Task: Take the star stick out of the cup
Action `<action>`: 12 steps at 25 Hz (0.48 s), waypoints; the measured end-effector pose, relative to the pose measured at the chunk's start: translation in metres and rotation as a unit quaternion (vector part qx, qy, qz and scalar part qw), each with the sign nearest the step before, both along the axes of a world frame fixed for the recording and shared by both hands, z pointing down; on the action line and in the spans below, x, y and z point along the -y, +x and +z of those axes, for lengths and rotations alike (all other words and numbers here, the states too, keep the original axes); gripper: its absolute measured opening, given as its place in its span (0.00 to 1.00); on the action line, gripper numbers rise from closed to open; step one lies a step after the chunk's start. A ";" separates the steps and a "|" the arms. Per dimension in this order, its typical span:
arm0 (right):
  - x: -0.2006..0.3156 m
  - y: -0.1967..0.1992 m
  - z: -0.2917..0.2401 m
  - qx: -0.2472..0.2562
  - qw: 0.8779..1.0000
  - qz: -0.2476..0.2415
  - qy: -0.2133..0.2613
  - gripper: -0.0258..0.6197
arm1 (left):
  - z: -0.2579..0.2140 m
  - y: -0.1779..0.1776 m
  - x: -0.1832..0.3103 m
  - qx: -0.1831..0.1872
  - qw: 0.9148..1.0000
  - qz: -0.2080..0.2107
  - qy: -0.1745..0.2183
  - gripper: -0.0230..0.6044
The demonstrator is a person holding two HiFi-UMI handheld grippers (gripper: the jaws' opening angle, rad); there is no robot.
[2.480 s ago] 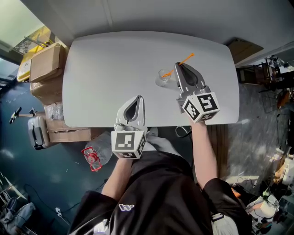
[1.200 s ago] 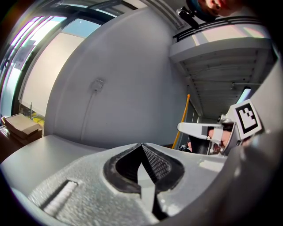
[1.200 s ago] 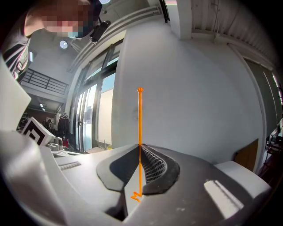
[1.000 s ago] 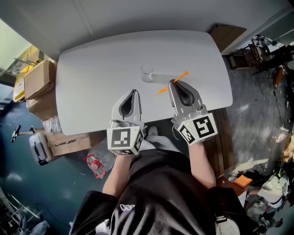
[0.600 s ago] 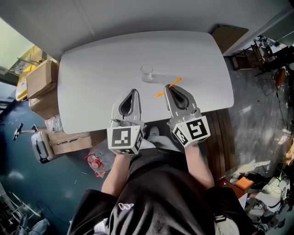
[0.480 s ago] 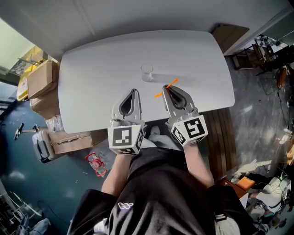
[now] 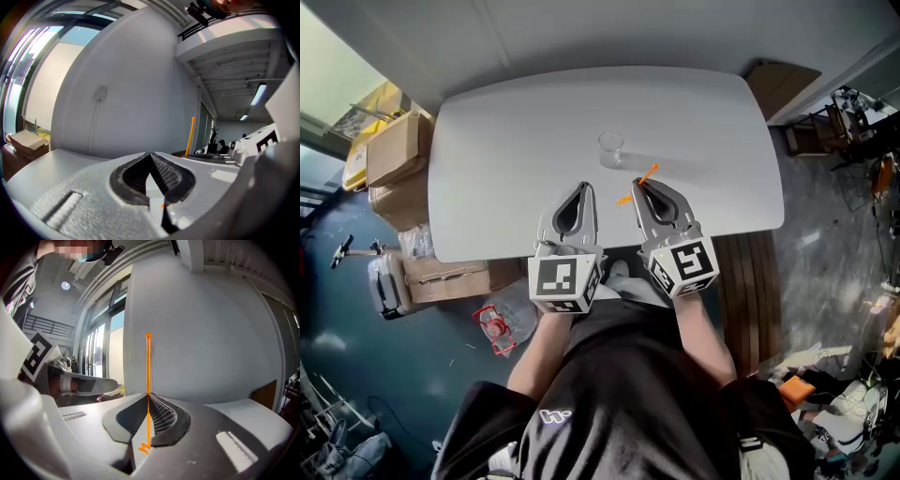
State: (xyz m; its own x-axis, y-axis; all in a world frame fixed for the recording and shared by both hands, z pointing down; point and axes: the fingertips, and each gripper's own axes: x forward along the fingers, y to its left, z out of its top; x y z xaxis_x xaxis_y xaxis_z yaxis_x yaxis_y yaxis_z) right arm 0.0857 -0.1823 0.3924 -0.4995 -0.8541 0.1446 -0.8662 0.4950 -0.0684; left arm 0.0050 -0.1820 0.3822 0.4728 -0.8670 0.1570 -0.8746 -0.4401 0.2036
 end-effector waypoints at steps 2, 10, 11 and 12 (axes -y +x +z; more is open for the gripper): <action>0.001 0.000 -0.001 0.001 1.000 0.000 0.001 0.06 | 0.000 0.000 0.000 0.000 1.000 -0.002 0.000 0.04; 0.002 -0.003 0.001 -0.002 1.000 -0.006 0.004 0.06 | 0.005 -0.002 0.002 -0.002 1.000 -0.003 0.001 0.04; 0.001 -0.003 0.001 -0.002 1.000 -0.006 0.004 0.06 | 0.005 -0.002 0.001 -0.002 1.000 -0.003 0.000 0.04; -0.001 -0.002 0.001 -0.002 1.000 -0.007 0.004 0.06 | 0.005 -0.001 0.000 -0.002 1.000 -0.003 -0.002 0.04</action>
